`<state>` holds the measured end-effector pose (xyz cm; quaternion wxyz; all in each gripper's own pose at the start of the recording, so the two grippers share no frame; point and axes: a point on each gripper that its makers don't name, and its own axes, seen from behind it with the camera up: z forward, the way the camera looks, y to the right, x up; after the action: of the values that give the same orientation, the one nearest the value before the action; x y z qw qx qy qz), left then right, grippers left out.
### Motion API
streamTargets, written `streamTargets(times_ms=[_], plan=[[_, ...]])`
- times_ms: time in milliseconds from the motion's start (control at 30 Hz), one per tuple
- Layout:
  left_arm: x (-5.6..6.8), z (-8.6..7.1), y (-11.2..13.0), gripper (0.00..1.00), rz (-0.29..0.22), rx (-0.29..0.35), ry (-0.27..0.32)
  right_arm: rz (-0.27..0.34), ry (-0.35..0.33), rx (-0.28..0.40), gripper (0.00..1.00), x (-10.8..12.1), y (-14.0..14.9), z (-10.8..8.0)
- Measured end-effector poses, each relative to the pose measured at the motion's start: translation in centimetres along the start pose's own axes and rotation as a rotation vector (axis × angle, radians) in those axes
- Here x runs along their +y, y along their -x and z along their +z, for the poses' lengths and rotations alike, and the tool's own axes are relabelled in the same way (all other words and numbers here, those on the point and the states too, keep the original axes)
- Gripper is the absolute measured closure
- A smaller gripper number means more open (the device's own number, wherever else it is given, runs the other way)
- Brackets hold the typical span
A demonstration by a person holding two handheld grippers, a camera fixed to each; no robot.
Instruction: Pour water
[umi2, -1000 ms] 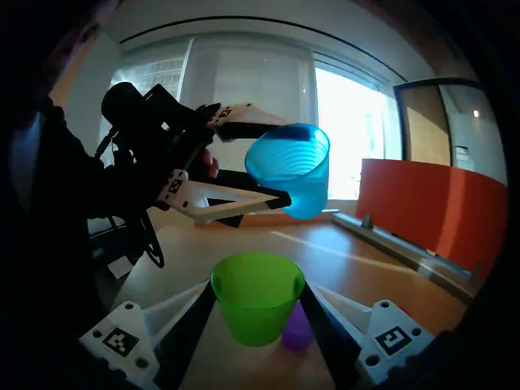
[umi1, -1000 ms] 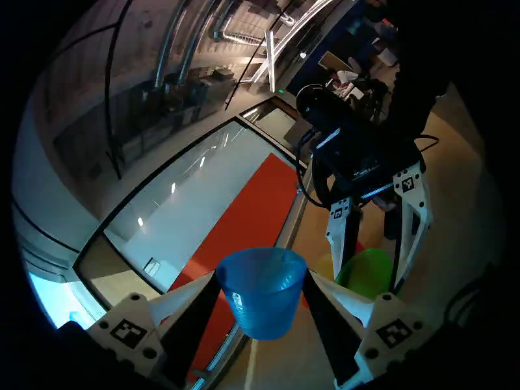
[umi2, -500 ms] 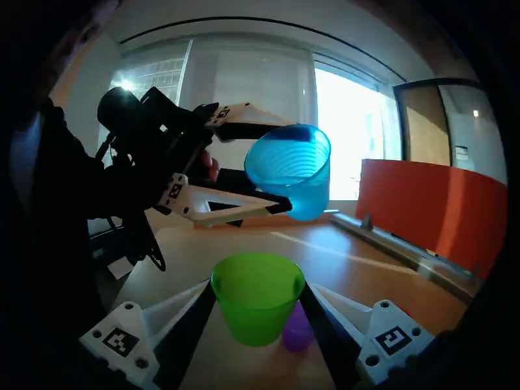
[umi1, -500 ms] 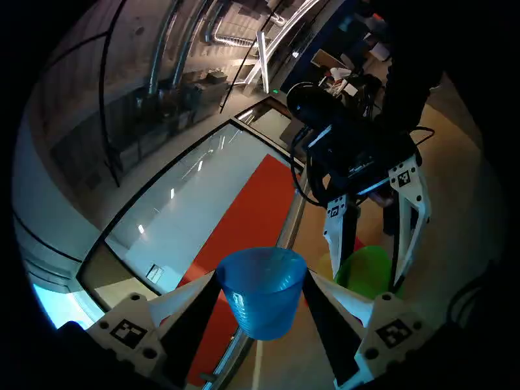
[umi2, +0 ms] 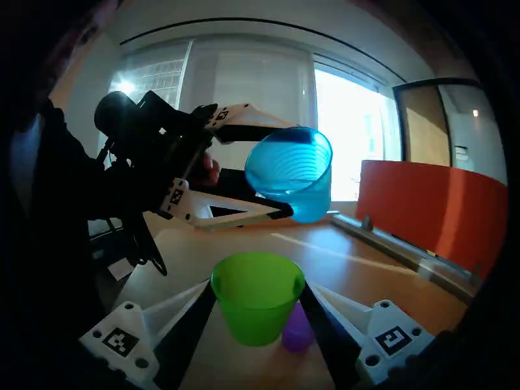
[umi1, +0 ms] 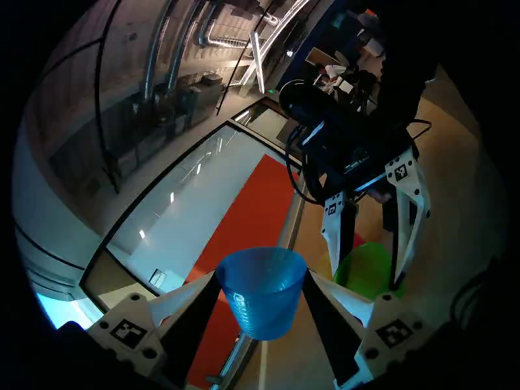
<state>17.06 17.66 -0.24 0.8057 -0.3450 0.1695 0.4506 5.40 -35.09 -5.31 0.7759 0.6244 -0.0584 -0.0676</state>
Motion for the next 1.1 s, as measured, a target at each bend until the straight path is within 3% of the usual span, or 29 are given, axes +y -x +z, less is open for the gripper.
streamTargets(times_ms=[1100], plan=[[0.22,-0.13,-0.54,0.14,0.060,0.013,0.005,-0.006,-0.002,-0.002,0.09,-0.07,-0.01,-0.10]])
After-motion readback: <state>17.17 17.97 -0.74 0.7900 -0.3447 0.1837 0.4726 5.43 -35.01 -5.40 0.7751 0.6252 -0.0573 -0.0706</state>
